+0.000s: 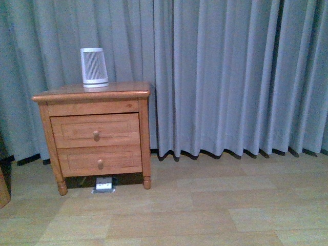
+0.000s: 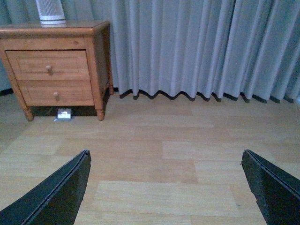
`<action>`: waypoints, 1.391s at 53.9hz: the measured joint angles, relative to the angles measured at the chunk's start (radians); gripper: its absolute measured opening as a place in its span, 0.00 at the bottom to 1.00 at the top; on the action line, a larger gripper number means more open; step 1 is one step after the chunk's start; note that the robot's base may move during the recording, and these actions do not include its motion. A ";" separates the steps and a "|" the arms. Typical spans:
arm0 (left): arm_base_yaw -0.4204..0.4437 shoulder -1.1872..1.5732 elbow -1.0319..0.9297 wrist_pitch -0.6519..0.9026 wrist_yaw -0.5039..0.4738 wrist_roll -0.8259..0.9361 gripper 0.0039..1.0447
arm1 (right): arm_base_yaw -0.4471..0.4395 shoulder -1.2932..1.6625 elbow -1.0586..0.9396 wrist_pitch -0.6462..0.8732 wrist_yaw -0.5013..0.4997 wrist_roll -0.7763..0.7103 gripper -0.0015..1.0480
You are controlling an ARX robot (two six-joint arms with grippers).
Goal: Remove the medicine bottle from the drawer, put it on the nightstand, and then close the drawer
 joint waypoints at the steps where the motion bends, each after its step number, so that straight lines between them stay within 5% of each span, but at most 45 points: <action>1: 0.000 0.000 0.000 0.000 0.000 0.000 0.94 | 0.000 0.000 0.000 0.000 0.000 0.000 0.93; 75: 0.000 0.000 0.000 0.000 0.000 0.000 0.94 | 0.000 0.000 0.000 0.000 0.000 0.000 0.93</action>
